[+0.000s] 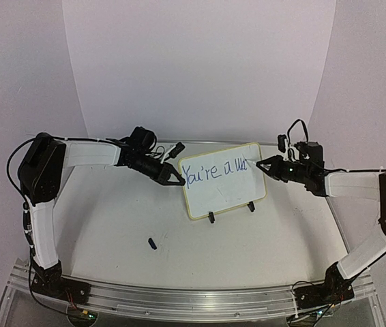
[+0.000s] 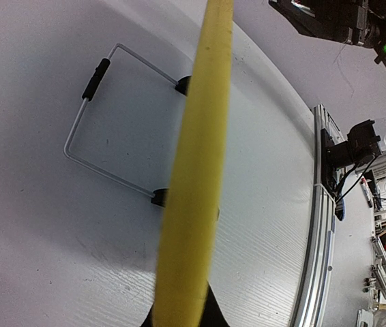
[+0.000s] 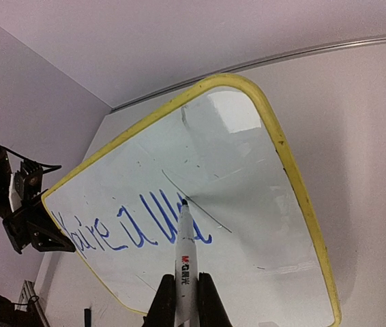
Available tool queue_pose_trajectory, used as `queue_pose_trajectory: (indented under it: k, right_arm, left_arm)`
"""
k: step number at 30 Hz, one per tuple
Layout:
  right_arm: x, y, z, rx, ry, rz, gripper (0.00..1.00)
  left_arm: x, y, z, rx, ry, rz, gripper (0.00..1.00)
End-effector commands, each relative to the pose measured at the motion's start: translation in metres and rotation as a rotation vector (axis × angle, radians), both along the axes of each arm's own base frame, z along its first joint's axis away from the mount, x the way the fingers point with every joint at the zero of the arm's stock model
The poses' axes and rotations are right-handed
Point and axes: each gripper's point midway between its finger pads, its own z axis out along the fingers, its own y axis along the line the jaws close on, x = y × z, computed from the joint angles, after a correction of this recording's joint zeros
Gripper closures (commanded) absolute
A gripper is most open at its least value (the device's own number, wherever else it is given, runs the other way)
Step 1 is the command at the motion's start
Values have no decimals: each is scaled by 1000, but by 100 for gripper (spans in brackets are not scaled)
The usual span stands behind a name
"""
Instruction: Write a sentence on the whiteboard
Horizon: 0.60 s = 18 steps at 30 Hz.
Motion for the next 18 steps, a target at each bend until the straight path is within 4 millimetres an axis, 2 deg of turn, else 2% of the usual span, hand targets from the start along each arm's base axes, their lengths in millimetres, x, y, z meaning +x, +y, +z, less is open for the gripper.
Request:
queue_pose_trajectory:
  k: [1, 9, 18]
  right_arm:
    - [15, -2, 14, 3, -46, -28, 100]
    - [13, -14, 2, -14, -22, -98, 100]
    - [0, -11, -19, -16, 30, -66, 100]
  left_arm:
    - [-8, -4, -20, 58, 25, -18, 100]
    - [-8, -3, -21, 59, 25, -17, 100]
    - [-8, -3, -20, 59, 25, -17, 100]
